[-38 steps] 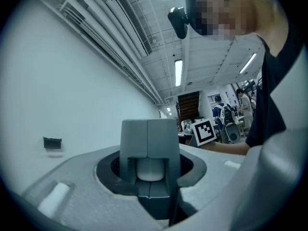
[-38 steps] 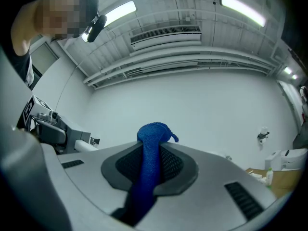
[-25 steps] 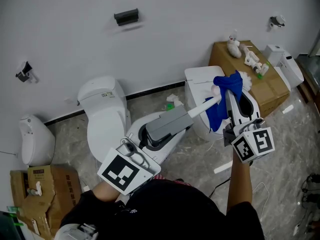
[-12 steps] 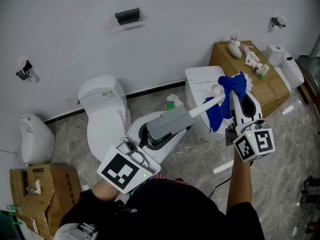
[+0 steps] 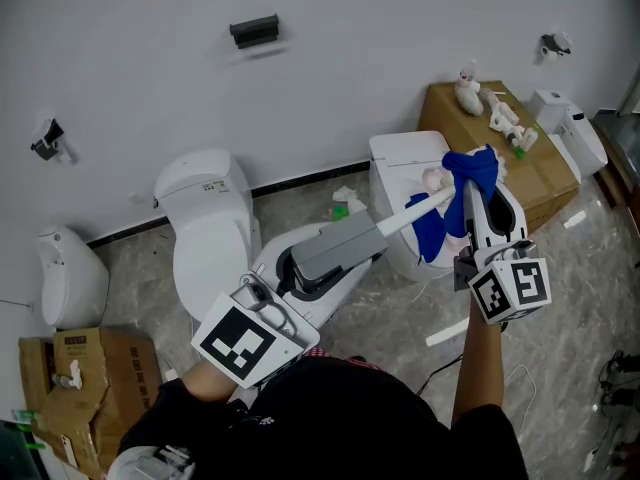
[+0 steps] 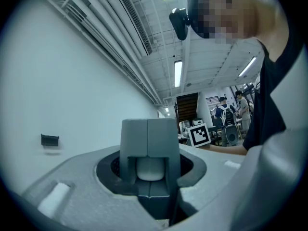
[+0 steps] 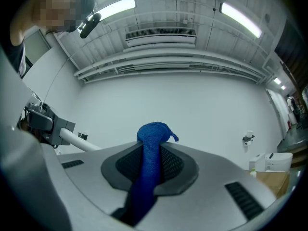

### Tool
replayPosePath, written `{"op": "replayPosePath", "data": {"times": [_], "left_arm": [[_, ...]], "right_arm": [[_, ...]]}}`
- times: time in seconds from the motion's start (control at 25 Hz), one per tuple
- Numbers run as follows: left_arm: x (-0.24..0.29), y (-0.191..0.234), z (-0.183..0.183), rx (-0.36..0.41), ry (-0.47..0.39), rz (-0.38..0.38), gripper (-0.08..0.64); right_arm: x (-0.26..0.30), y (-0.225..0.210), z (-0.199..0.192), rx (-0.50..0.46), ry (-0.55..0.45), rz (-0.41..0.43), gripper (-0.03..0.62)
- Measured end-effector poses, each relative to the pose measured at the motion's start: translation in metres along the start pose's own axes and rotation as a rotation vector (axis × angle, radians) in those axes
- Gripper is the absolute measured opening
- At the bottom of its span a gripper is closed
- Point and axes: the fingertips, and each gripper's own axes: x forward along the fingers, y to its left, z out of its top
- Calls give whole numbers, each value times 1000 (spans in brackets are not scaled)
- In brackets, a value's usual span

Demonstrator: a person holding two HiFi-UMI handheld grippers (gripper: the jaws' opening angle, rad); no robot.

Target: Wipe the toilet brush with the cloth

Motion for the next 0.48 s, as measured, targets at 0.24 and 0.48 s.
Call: {"op": "replayPosePath", "data": {"times": [0.24, 0.48], "left_arm": [[-1, 0, -1, 0, 4, -1, 161], [1, 1, -4, 6, 6, -9, 161]], "right_arm": [[-1, -3, -2, -15, 5, -11, 65], [-3, -4, -2, 21, -4, -21, 64]]}}
